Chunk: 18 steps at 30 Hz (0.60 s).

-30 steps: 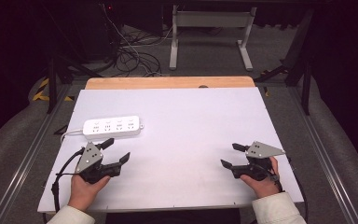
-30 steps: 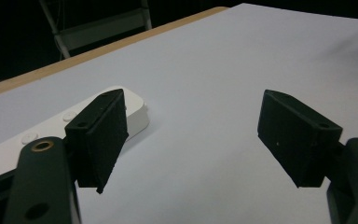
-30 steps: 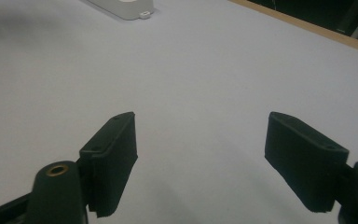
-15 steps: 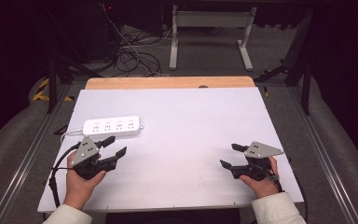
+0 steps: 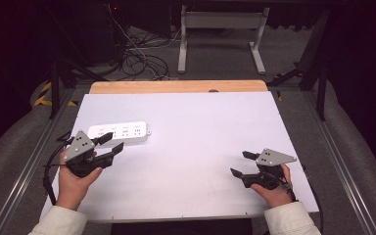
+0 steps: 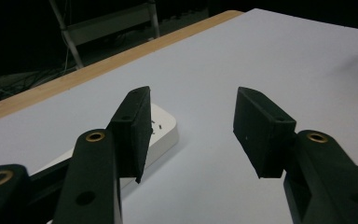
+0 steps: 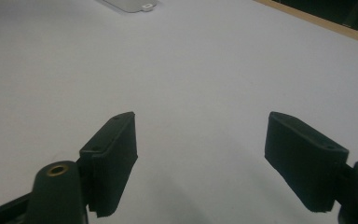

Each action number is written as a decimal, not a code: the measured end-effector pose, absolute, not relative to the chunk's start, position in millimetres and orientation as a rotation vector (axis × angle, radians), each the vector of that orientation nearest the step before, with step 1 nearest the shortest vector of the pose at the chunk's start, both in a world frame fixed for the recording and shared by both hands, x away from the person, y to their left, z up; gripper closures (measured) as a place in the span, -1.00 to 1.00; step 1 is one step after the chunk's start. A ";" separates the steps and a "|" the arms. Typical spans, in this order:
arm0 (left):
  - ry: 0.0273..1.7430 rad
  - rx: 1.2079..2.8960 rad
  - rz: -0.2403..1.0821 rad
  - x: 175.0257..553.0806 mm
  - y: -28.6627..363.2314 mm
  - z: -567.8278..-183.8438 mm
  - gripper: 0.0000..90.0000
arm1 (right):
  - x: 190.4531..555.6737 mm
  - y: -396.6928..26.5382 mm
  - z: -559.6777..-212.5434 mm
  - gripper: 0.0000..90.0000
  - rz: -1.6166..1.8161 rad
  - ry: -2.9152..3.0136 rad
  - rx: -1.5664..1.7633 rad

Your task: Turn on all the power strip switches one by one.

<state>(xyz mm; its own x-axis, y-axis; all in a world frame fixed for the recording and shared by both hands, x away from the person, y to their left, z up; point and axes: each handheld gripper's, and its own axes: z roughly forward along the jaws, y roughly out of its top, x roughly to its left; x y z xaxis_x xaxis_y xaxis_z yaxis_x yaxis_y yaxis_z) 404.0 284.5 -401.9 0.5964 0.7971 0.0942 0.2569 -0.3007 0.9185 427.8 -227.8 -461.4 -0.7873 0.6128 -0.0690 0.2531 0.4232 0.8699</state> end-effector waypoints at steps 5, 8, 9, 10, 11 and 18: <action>0.871 1.860 0.709 408.2 288.0 -397.1 0.10 | 427.9 -227.7 -461.6 -0.43 1.314 2.307 0.741; 0.916 1.929 0.709 413.3 289.7 -393.5 0.21 | 428.1 -227.6 -461.9 -0.43 1.310 2.309 0.743; 0.922 1.940 0.710 414.9 290.7 -392.6 0.23 | 428.2 -227.4 -462.1 -0.43 1.312 2.310 0.743; 0.925 1.936 0.715 415.9 291.8 -391.8 0.27 | 428.2 -227.4 -462.2 -0.43 1.312 2.311 0.744; 0.926 1.942 0.724 417.1 292.8 -391.0 0.35 | 428.3 -227.4 -462.3 -0.43 1.313 2.311 0.744; 0.954 1.994 0.679 429.3 301.6 -390.3 0.80 | 428.7 -226.8 -462.7 -0.43 1.311 2.313 0.744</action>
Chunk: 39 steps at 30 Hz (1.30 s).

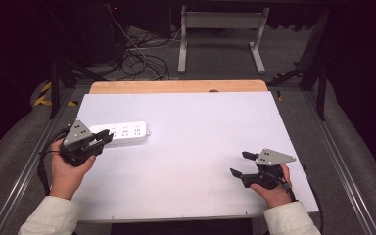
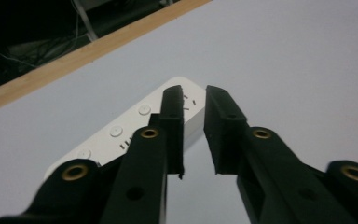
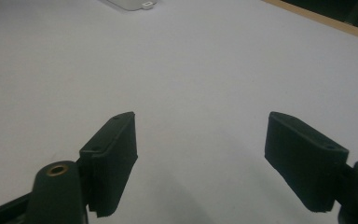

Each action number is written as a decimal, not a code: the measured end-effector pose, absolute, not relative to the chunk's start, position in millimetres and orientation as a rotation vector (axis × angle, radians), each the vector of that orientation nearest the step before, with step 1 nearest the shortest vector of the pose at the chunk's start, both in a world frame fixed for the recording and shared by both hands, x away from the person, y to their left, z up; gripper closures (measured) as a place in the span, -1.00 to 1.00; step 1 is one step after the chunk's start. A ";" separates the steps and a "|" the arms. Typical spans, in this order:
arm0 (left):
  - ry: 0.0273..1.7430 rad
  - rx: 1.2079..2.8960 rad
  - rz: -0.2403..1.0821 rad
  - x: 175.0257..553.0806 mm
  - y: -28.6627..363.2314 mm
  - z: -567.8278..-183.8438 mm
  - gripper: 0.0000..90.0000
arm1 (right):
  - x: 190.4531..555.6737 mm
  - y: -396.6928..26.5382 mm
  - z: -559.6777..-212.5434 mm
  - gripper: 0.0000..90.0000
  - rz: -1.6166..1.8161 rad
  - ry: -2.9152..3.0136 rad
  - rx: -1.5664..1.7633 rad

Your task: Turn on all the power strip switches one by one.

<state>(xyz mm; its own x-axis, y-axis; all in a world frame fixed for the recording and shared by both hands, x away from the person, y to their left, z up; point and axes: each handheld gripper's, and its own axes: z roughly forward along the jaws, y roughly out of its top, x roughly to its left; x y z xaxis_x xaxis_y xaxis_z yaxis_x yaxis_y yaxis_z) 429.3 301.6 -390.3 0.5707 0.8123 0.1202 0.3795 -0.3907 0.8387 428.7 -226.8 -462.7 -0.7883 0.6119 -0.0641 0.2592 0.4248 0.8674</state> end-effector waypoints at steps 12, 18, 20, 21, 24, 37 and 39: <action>1.051 1.975 0.694 445.2 314.8 -394.5 0.99 | 428.7 -226.2 -463.0 -0.43 1.310 2.315 0.738; 1.120 1.975 0.734 459.5 323.2 -401.6 0.99 | 428.6 -226.1 -463.0 -0.43 1.308 2.315 0.734; 1.130 1.979 0.716 465.5 327.4 -404.4 0.99 | 428.7 -225.7 -463.2 -0.43 1.306 2.318 0.732; 1.134 1.988 0.712 468.6 330.0 -405.6 0.99 | 428.8 -225.6 -463.3 -0.43 1.305 2.319 0.731; 1.163 2.004 0.700 477.0 336.9 -409.5 0.99 | 428.9 -225.0 -463.6 -0.43 1.303 2.324 0.729; 1.286 1.943 0.583 504.9 358.6 -422.5 0.99 | 429.3 -223.3 -464.5 -0.43 1.301 2.336 0.723; 1.299 1.933 0.578 507.7 360.1 -424.5 0.99 | 429.4 -223.3 -464.6 -0.43 1.301 2.336 0.722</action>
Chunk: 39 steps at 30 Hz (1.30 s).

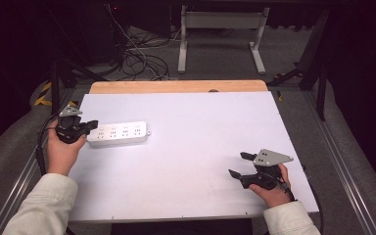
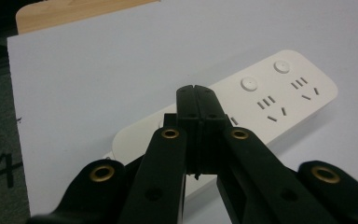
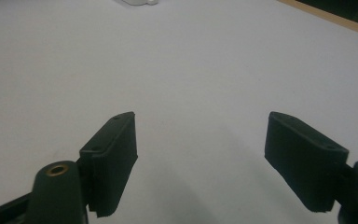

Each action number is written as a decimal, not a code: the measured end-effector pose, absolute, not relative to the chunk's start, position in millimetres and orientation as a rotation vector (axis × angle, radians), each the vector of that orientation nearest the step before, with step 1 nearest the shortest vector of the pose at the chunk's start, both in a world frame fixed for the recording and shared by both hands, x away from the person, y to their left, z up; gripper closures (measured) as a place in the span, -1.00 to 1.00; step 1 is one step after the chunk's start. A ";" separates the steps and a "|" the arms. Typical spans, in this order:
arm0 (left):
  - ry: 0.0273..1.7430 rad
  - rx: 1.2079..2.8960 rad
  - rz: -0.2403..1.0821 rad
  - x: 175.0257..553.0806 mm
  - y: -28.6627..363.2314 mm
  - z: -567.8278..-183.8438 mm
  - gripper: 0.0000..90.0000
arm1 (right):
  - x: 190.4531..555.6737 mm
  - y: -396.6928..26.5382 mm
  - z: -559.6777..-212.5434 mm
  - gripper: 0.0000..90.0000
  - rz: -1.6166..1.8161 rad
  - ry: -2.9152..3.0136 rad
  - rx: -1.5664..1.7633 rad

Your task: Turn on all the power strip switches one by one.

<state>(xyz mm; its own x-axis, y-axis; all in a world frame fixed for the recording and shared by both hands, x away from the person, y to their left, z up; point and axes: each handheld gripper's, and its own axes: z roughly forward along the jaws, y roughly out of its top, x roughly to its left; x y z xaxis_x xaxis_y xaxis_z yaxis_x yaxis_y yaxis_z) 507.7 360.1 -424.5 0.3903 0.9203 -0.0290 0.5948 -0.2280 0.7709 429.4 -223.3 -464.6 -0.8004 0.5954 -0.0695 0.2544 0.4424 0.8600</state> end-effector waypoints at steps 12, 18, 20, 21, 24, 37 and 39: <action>1.311 1.870 0.575 523.2 361.1 -441.5 0.99 | 429.1 -224.1 -464.4 -0.43 1.306 2.336 0.726; 1.296 1.916 0.613 526.5 358.0 -447.6 0.99 | 430.0 -223.9 -464.8 -0.43 1.308 2.339 0.728; 1.314 1.912 0.609 527.0 358.2 -449.2 0.99 | 429.7 -224.1 -464.7 -0.43 1.311 2.337 0.728; 1.318 1.915 0.606 527.4 358.2 -450.1 0.99 | 429.6 -224.2 -464.6 -0.43 1.312 2.336 0.728; 1.326 1.911 0.606 527.8 358.7 -451.7 0.99 | 429.6 -223.8 -464.7 -0.43 1.299 2.333 0.733; 1.344 1.936 0.602 531.1 357.2 -459.7 0.99 | 429.9 -223.0 -465.3 -0.44 1.299 2.343 0.734; 1.343 1.941 0.604 531.3 356.6 -460.4 0.99 | 429.9 -223.0 -465.3 -0.44 1.299 2.344 0.734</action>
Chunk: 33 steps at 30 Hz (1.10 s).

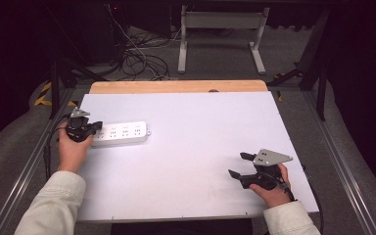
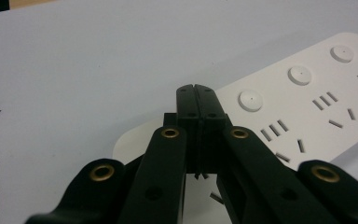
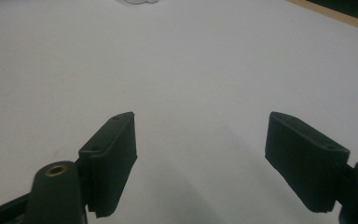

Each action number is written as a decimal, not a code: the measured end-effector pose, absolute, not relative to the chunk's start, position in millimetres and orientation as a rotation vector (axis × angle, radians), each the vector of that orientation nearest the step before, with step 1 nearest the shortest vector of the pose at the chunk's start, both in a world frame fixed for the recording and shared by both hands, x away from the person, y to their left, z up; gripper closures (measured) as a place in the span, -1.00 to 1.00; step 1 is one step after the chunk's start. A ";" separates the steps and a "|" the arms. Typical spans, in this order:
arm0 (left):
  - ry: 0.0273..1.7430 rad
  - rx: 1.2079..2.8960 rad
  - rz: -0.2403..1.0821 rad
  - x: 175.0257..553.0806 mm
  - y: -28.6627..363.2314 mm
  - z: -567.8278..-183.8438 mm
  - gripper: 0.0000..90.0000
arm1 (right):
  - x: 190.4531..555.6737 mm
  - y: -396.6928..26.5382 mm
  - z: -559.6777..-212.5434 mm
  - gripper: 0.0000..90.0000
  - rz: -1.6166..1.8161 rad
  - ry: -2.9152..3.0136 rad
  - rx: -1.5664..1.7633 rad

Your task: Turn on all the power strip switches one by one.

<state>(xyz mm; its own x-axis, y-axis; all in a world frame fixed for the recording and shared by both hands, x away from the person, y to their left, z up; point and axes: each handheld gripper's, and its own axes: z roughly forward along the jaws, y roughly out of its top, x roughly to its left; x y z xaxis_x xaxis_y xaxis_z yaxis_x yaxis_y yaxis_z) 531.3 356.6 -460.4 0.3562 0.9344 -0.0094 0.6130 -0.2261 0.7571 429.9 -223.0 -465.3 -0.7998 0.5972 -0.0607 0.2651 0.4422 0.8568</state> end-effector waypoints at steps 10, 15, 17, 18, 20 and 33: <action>1.354 1.920 0.604 531.4 356.9 -464.3 0.99 | 429.6 -223.4 -465.1 -0.44 1.299 2.346 0.729; 1.363 1.933 0.635 530.6 353.0 -464.7 0.99 | 429.5 -223.4 -465.1 -0.44 1.304 2.346 0.728; 1.373 1.932 0.639 530.4 352.1 -464.8 0.99 | 429.3 -223.3 -465.1 -0.44 1.300 2.347 0.726; 1.374 1.931 0.640 530.3 351.9 -465.0 0.99 | 429.3 -223.3 -465.1 -0.44 1.300 2.348 0.726; 1.379 1.924 0.636 530.3 352.0 -465.6 1.00 | 429.2 -223.3 -465.1 -0.44 1.300 2.347 0.726; 1.394 1.921 0.655 527.3 351.1 -466.9 1.00 | 428.8 -222.4 -465.5 -0.44 1.302 2.354 0.723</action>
<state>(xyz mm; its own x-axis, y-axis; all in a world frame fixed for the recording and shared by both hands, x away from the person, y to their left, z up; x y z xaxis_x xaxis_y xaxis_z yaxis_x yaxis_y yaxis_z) 527.3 351.1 -466.9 0.3047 0.9523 0.0133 0.6182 -0.2084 0.7579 428.8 -222.4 -465.5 -0.8068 0.5879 -0.0592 0.2624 0.4461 0.8556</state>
